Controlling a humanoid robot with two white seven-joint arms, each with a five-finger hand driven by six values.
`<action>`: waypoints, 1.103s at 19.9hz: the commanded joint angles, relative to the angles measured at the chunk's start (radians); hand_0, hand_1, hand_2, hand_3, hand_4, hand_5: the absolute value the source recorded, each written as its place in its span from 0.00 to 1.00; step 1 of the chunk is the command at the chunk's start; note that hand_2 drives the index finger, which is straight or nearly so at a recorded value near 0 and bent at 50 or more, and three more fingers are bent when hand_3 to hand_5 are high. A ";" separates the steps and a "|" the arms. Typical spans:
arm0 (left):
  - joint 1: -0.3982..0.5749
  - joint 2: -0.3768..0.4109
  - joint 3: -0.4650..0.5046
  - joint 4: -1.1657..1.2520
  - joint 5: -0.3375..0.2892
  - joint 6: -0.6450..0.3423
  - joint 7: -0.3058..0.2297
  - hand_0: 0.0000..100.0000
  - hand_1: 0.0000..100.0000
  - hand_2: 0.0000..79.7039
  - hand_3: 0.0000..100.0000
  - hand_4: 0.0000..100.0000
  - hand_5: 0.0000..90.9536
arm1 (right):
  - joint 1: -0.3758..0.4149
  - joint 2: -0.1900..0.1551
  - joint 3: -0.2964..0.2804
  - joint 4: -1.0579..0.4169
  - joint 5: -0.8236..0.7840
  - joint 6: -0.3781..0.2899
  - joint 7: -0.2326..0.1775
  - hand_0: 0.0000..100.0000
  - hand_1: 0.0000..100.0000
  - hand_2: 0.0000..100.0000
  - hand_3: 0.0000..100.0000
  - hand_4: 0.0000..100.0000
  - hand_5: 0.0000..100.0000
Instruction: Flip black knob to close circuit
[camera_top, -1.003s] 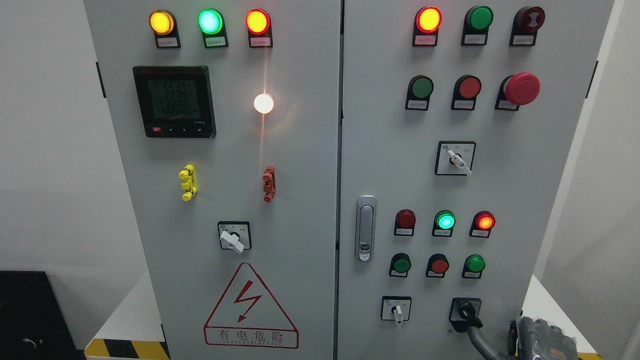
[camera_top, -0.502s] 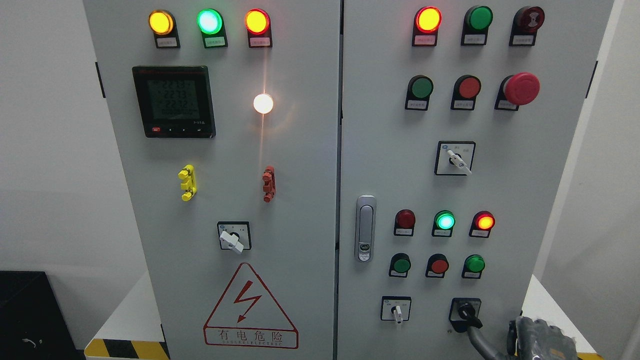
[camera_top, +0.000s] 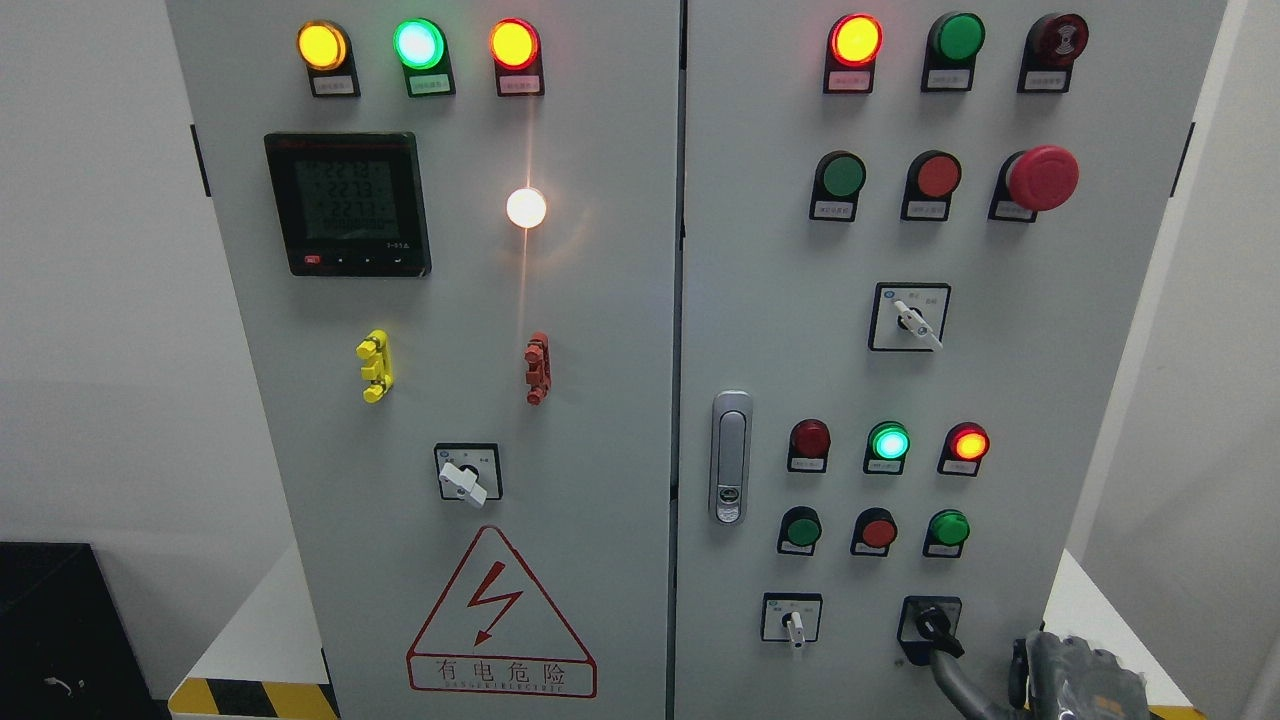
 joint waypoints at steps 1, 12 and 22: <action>0.000 0.000 0.000 0.000 0.000 -0.001 -0.001 0.12 0.56 0.00 0.00 0.00 0.00 | 0.001 0.004 0.028 0.002 0.002 0.001 0.004 0.00 0.00 0.91 1.00 1.00 0.99; 0.000 0.000 0.000 0.000 0.000 -0.001 -0.001 0.12 0.56 0.00 0.00 0.00 0.00 | 0.004 0.012 0.066 -0.002 0.002 -0.002 0.002 0.00 0.00 0.91 1.00 1.00 0.99; 0.000 0.000 -0.001 -0.001 0.000 -0.001 -0.001 0.12 0.56 0.00 0.00 0.00 0.00 | 0.021 0.025 0.083 -0.061 0.000 -0.003 0.002 0.00 0.00 0.91 1.00 1.00 0.99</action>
